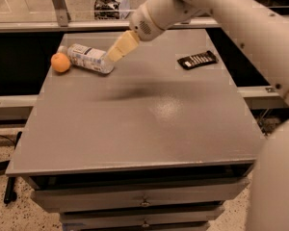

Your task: Move blue plastic bottle near orange

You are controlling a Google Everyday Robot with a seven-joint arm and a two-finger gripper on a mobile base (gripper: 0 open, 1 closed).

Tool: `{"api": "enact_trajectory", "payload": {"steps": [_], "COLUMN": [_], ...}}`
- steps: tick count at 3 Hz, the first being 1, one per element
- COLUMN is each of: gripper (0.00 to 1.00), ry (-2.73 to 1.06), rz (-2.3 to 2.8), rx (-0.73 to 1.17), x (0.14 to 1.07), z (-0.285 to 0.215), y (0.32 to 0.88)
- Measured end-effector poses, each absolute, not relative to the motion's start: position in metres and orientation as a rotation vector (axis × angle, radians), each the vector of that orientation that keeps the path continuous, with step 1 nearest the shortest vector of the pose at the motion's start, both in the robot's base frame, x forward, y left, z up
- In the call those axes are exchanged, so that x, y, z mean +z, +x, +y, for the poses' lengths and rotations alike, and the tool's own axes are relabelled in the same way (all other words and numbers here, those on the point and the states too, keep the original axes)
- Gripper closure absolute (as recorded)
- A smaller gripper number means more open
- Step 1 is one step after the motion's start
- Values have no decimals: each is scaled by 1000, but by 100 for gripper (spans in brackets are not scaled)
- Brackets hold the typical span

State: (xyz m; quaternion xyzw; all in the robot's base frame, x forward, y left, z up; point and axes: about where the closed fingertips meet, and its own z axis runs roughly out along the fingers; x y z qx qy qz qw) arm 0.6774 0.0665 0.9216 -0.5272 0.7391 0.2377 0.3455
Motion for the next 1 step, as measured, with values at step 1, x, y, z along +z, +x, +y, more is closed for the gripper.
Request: {"api": "enact_trajectory", "payload": {"steps": [1], "gripper": [0], "ry": [-1305], "rz": [1953], "rx": [582], "x": [918], "z": [17], "y": [676]}}
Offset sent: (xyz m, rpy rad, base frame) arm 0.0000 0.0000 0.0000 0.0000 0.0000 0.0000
